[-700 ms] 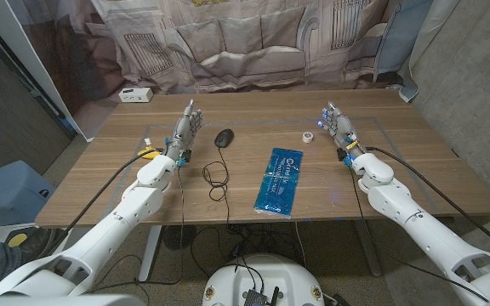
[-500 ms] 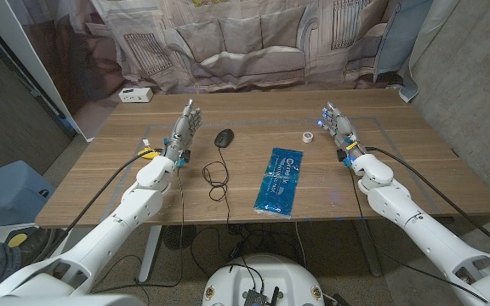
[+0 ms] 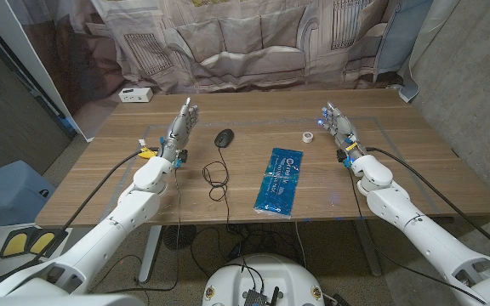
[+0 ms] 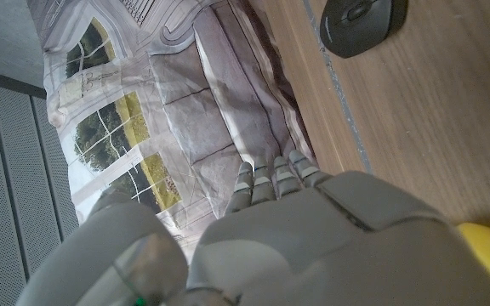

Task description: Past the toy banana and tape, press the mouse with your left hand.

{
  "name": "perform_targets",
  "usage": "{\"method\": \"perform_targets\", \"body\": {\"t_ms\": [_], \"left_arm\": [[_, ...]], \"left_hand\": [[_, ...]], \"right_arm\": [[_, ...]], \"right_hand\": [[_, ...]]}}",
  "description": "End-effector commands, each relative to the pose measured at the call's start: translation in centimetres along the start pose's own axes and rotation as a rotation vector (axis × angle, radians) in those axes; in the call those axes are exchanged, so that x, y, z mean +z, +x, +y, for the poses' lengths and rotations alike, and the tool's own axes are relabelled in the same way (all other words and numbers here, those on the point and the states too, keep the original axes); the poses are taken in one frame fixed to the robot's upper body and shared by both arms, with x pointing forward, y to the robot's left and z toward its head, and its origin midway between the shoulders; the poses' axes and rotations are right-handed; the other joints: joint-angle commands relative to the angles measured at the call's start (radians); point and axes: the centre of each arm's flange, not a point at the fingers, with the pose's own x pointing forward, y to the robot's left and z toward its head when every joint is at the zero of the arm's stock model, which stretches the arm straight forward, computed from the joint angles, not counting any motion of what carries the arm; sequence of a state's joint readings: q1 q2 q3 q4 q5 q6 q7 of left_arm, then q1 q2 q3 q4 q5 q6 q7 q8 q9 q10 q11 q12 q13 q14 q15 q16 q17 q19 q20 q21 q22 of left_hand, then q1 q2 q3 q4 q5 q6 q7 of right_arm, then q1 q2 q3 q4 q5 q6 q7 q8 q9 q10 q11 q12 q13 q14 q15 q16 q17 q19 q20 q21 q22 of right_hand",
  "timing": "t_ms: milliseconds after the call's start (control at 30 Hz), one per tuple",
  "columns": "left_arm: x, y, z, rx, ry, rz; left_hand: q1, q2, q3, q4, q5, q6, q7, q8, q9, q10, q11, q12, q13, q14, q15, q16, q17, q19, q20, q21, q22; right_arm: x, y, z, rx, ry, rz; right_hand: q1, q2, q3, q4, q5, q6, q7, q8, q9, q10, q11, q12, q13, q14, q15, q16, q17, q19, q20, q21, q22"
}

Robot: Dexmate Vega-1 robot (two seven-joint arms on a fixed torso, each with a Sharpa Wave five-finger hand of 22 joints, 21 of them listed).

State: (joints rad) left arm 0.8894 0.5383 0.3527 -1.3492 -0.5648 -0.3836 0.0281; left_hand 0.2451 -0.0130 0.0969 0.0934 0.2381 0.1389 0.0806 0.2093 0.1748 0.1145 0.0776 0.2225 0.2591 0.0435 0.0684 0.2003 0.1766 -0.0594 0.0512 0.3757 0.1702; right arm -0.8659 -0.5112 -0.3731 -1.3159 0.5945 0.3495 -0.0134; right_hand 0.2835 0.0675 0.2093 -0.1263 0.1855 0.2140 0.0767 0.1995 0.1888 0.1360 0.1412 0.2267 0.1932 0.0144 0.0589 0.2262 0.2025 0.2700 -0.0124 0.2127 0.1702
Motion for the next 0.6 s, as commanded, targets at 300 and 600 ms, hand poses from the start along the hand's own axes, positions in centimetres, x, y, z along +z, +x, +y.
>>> {"method": "perform_targets", "body": {"t_ms": [300,600], "left_arm": [[0.5,0.4,-1.8,0.002,0.14,-0.052],[1.6,-0.2,-1.2,0.056,0.165,-0.112]], "left_hand": [[0.022,0.0,0.0,-0.018,-0.013,0.092,-0.007,0.015,0.003,0.071,-0.008,0.021,-0.023,0.068,-0.009,0.017,0.003,0.055,0.016,-0.009,0.003],[0.031,0.001,0.001,-0.025,-0.017,0.111,-0.004,0.012,0.003,0.102,-0.014,0.028,-0.032,0.101,-0.015,0.021,0.002,0.085,0.012,-0.01,0.003]], "right_arm": [[0.2,0.6,-2.8,0.022,-0.027,0.014],[0.6,0.2,-2.6,-0.008,-0.024,0.015]], "right_hand": [[0.011,0.006,0.005,-0.002,-0.005,-0.007,0.01,-0.002,0.001,-0.003,-0.001,-0.004,0.004,-0.004,0.003,-0.003,0.005,-0.001,-0.003,-0.007,0.001],[0.01,0.007,0.005,-0.002,-0.005,-0.007,0.012,-0.003,0.001,0.0,0.0,-0.005,0.004,-0.003,0.004,-0.003,0.006,0.0,-0.002,-0.008,0.001]]}}
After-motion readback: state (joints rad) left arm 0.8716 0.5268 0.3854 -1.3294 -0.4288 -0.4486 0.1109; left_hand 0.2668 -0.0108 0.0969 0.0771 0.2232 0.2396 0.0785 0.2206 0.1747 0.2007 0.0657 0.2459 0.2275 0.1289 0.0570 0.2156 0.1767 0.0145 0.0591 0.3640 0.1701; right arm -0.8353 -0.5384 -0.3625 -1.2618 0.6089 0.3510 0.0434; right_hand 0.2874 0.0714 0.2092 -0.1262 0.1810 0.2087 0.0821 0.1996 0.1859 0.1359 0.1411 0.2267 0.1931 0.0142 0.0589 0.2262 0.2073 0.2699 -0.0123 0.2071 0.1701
